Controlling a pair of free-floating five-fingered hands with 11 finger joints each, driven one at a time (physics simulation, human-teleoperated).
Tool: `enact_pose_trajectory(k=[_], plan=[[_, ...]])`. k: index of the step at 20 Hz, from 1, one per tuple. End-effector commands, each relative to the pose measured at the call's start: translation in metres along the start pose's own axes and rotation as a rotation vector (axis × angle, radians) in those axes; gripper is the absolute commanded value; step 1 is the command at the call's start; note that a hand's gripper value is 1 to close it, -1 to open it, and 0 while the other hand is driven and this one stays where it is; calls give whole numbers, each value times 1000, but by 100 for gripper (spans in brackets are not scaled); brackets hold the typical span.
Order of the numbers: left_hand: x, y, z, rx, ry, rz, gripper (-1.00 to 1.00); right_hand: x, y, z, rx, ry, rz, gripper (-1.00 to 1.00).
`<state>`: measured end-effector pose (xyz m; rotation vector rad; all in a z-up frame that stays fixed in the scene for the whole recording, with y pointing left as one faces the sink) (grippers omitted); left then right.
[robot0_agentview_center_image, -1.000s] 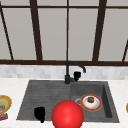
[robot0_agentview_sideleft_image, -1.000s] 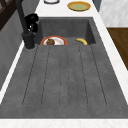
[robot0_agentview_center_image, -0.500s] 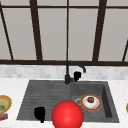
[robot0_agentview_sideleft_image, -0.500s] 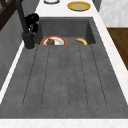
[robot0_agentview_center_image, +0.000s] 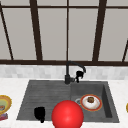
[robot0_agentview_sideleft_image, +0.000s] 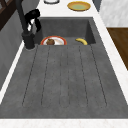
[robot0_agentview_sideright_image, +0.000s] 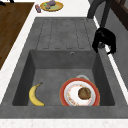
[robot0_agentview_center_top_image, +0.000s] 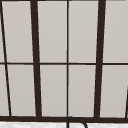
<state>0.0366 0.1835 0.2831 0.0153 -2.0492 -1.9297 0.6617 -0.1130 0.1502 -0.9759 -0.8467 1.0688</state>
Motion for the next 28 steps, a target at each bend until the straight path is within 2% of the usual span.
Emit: enact_pose_trajectory(k=[1, 4, 6, 8, 11, 17, 22, 28], plan=[[0, 0, 0, 0, 0, 0, 0, -14, -17, -1, 77, -1, -25, -100], [0, 0, 0, 0, 0, 0, 0, -27, -10, -7, 107, -4, 7, -100], [0, 0, 0, 0, 0, 0, 0, -34, 4, -13, 74, -29, 27, -100], [0, 0, 0, 0, 0, 0, 0, -44, 12, -16, 34, -65, 20, -100], [0, 0, 0, 0, 0, 0, 0, -61, 22, -6, 1, -163, 1, -100], [0, 0, 0, 0, 0, 0, 0, -85, 38, 10, 4, -263, -8, -100], [0, 0, 0, 0, 0, 0, 0, -111, 45, 35, 4, -292, -28, -100], [0, 0, 0, 0, 0, 0, 0, -143, 54, 67, 54, -287, -55, -100]])
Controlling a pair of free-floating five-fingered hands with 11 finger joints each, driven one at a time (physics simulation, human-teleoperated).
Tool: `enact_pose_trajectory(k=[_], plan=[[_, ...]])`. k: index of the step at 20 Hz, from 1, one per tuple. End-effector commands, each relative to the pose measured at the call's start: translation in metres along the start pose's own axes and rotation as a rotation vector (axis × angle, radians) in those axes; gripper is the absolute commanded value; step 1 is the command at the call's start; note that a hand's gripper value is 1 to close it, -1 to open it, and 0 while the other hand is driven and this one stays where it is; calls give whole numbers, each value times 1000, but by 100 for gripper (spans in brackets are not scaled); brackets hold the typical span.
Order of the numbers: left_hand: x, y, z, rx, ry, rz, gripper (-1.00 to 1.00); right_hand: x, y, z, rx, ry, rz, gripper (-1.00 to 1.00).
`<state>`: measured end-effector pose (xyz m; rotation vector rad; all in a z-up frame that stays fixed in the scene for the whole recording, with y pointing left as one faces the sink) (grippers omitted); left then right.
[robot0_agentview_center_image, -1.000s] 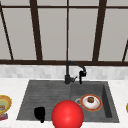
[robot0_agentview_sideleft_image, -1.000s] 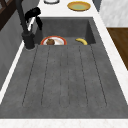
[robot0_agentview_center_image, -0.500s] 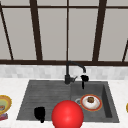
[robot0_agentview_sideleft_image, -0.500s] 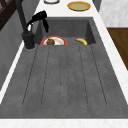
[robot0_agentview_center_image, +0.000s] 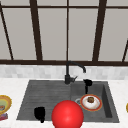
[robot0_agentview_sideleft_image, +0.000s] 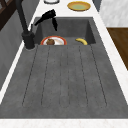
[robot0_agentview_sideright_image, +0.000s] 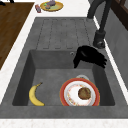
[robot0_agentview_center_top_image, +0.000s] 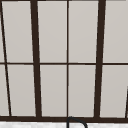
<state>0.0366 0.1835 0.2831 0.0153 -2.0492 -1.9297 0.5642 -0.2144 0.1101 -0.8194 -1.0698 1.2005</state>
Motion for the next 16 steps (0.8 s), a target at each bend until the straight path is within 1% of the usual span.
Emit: enact_pose_trajectory(k=[1, 4, 8, 12, 14, 16], plan=[[0, 0, 0, 0, 0, 0, 0, -16, 6, 25, 42, -15, -39, -100], [0, 0, 0, 0, 0, 0, 0, -28, 11, 48, 56, -9, -52, -100], [0, 0, 0, 0, 0, 0, 0, -46, 19, 78, 69, -12, -57, -100], [0, 0, 0, 0, 0, 0, 0, -60, 27, 92, 122, -6, -56, -100], [0, 0, 0, 0, 0, 0, 0, -64, 33, 96, 147, 0, -39, -100], [0, 0, 0, 0, 0, 0, 0, -61, 34, 88, 164, 12, -10, -100]])
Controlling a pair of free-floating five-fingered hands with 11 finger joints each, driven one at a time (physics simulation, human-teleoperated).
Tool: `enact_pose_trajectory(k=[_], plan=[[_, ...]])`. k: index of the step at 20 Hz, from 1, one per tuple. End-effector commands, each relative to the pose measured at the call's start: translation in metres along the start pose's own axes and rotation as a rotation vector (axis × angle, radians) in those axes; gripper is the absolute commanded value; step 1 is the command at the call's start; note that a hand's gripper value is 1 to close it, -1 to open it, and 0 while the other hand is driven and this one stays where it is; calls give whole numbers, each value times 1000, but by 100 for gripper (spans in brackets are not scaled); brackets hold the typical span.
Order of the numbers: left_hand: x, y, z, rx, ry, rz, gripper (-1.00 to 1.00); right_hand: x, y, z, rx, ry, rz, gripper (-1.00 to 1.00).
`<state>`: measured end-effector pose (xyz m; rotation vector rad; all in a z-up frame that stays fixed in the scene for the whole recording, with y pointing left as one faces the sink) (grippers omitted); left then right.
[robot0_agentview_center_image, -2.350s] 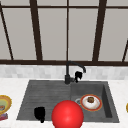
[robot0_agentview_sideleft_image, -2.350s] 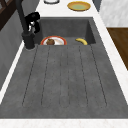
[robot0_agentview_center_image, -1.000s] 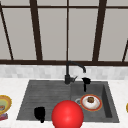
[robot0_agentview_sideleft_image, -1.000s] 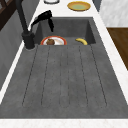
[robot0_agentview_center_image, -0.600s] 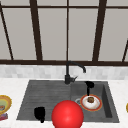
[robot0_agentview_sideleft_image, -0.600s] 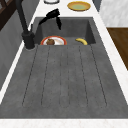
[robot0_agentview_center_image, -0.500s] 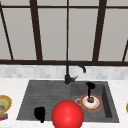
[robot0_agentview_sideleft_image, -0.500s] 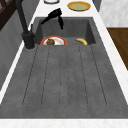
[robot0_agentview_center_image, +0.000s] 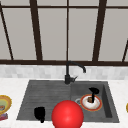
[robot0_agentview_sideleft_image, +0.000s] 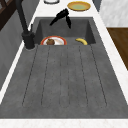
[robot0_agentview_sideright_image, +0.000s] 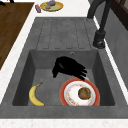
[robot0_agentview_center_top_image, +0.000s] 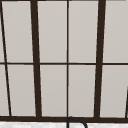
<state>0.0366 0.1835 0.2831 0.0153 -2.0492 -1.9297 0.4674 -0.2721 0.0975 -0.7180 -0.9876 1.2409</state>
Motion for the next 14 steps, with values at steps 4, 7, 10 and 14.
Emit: enact_pose_trajectory(k=[4, 7, 10, 14], plan=[[0, 0, 0, 0, 0, 0, 0, -4, 9, 6, 36, 11, 7, -100], [0, 0, 0, 0, 0, 0, 0, -6, 12, -5, 46, 14, 9, -100], [0, 0, 0, 0, 0, 0, 0, -14, 39, -25, 38, 26, 37, -100], [0, 0, 0, 0, 0, 0, 0, -23, 54, -52, 49, 13, 54, -100]])
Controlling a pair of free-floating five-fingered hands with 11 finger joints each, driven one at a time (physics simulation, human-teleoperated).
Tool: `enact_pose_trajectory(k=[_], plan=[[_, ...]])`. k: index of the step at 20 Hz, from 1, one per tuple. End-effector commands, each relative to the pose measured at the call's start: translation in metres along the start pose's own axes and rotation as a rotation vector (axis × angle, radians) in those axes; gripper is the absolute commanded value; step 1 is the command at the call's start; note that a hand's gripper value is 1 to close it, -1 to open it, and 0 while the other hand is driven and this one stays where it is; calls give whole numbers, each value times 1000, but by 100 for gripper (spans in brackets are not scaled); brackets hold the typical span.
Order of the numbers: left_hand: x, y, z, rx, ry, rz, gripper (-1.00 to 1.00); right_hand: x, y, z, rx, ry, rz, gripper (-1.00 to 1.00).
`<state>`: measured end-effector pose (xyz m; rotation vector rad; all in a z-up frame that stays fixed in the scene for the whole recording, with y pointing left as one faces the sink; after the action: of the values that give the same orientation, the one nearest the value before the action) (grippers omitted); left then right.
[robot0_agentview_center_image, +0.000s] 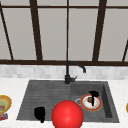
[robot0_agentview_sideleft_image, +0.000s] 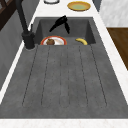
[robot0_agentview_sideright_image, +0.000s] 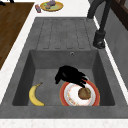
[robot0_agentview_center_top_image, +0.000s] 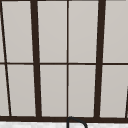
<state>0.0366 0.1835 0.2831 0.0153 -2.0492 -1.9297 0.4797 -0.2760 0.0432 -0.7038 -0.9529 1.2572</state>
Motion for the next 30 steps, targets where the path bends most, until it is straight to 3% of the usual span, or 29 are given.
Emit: enact_pose_trajectory(k=[1, 16, 25, 26, 27, 30], plan=[[0, 0, 0, 0, 0, 0, 0, -10, 16, -26, 17, 4, 46, -100], [0, 0, 0, 0, 0, 0, 0, -21, 68, -135, 162, 56, 62, -100], [0, 0, 0, 0, 0, 0, 0, -22, 77, -157, 128, 67, 88, -100], [0, 0, 0, 0, 0, 0, 0, -22, 75, -154, 118, 79, 103, 100], [0, 0, 0, 0, 0, 0, 0, -22, 66, -148, 90, 92, 151, 100], [0, 0, 0, 0, 0, 0, 0, -28, 74, -155, -35, 66, 108, 100]])
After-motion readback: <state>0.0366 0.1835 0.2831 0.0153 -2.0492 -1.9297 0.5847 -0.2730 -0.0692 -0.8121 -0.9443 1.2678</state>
